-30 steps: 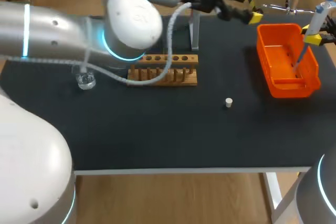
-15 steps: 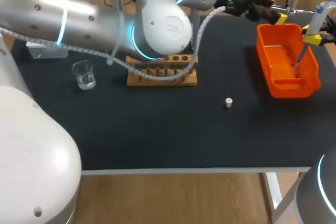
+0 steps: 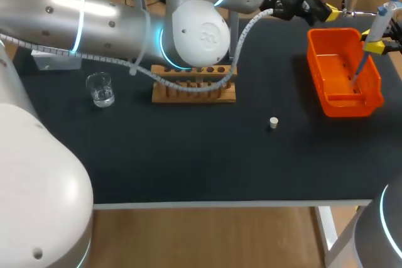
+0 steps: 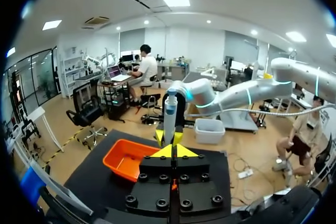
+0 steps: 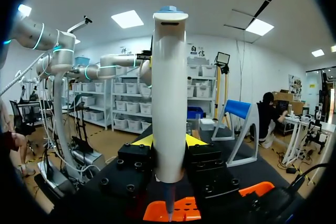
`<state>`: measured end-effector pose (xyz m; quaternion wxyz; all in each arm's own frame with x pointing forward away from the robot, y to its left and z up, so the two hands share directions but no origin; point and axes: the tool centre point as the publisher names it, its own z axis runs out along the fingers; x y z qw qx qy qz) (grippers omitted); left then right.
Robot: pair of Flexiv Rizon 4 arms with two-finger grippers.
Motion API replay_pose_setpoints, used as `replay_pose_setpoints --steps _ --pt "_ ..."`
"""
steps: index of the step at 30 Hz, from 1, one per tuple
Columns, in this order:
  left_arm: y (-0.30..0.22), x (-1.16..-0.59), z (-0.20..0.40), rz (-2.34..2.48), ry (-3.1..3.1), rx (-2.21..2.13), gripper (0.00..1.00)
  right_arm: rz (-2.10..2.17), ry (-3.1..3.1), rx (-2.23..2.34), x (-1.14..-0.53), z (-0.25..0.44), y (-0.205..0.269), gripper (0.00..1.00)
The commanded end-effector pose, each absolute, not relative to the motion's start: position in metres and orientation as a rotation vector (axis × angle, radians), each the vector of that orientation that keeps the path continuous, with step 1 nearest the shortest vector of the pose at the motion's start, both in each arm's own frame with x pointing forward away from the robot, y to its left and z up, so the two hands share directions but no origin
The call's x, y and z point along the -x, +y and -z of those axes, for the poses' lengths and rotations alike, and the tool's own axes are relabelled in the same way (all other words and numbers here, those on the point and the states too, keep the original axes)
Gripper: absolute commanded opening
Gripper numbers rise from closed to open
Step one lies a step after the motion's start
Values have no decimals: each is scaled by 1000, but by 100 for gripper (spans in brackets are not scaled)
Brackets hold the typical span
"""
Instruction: Invert the test tube, pick up the pipette, mount the tip to pipette, aspirate from beaker and dispense into the tube, eject the tip, return the pipette, and cap with the stopper.
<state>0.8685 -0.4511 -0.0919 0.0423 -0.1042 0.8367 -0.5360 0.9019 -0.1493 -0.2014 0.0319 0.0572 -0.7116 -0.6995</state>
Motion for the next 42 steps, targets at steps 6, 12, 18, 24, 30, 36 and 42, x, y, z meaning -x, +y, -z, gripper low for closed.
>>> replay_pose_setpoints --steps 6,12,18,24,30,36,42 --pt "-472 -878 87 1643 2559 282 0 2151 -2194 -177 -901 201 -150 0" --pt "-495 -881 82 1667 2543 207 0 2151 -2194 -177 -901 201 -150 0" --pt "-515 -886 78 1670 2519 195 0 2151 -2194 -177 -901 201 -150 0" --pt "-529 -887 80 1678 2472 286 0 2151 -2194 -177 -901 201 -150 0" --pt "-534 -886 81 1702 2421 348 0 2151 -2194 -177 -901 201 -150 0" --pt "-541 -891 77 1712 2391 356 0 2151 -2194 -177 -901 201 -150 0" --pt "-550 -894 75 1730 2370 345 0 2151 -2194 -177 -901 201 -150 0"
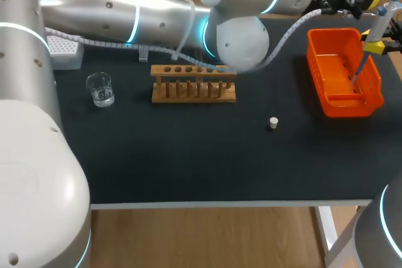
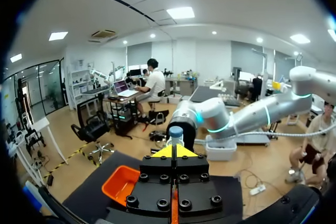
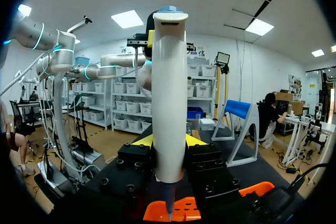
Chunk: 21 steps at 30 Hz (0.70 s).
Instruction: Invert the test tube, pick up the pipette, mount the tip to pipette, aspirate from beaker and dispense into the tube, eject the tip, return the pipette, and cap with the stopper.
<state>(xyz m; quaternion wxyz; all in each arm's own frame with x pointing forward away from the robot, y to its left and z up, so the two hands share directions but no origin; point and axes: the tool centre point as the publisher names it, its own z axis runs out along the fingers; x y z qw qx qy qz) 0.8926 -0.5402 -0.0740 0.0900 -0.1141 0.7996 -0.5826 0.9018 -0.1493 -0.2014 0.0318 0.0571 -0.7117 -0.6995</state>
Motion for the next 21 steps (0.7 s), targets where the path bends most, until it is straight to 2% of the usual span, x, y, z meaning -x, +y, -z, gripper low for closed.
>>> replay_pose_setpoints --steps 1,21 --pt "-551 -895 75 1732 2368 345 0 2151 -2194 -177 -901 201 -150 0" --pt "-560 -904 83 1751 2358 345 0 2151 -2194 -177 -901 201 -150 0"
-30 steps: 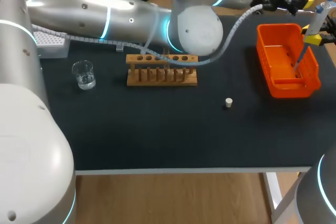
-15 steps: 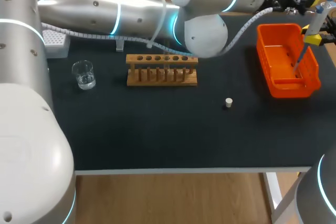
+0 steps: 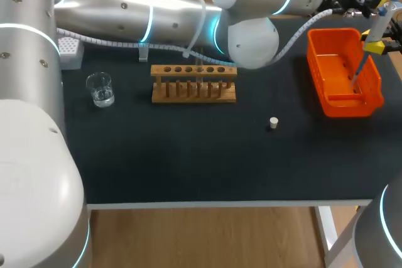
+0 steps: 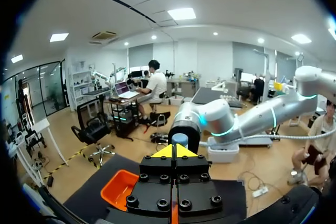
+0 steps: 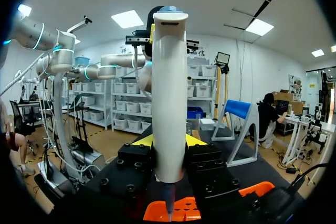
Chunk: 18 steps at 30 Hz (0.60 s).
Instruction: Invert the test tube, pick up the pipette, mount the tip to pipette, aspirate from beaker and dispense into the tube, eject the tip, return the pipette, and cap with the stopper.
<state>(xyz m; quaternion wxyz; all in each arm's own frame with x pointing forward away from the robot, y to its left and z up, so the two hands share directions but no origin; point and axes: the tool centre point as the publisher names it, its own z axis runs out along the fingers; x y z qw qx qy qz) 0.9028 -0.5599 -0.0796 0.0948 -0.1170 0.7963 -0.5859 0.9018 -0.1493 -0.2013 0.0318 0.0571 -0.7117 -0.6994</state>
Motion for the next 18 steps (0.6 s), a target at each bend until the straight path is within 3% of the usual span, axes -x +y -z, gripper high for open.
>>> replay_pose_setpoints --steps 1,18 --pt "-560 -904 84 1753 2358 346 0 2151 -2194 -177 -901 201 -150 0" --pt "-562 -905 100 1765 2390 348 0 2151 -2194 -177 -901 201 -150 0"
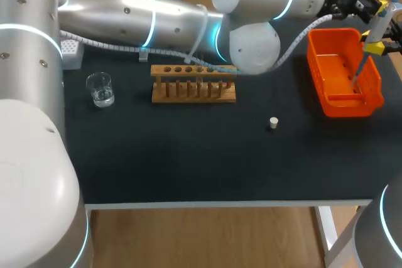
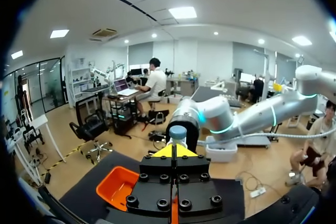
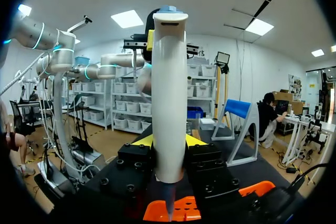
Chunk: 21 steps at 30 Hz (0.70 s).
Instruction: Invert the test tube, pick up the pipette, mount the tip to pipette, aspirate from beaker and dispense into the tube, eject the tip, return the pipette, and cap with the stopper.
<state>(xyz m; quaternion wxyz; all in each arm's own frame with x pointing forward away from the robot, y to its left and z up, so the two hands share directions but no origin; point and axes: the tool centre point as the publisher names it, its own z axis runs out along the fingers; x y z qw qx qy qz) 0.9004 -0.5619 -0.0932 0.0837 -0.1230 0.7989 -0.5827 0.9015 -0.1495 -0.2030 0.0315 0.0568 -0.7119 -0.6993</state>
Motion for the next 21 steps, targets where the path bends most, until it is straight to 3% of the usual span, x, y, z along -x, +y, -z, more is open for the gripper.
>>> replay_pose_setpoints --steps 1,21 --pt "-561 -905 101 1764 2392 350 0 2151 -2194 -177 -901 201 -150 0" --pt "-561 -908 113 1751 2415 368 0 2151 -2194 -177 -901 201 -150 0"
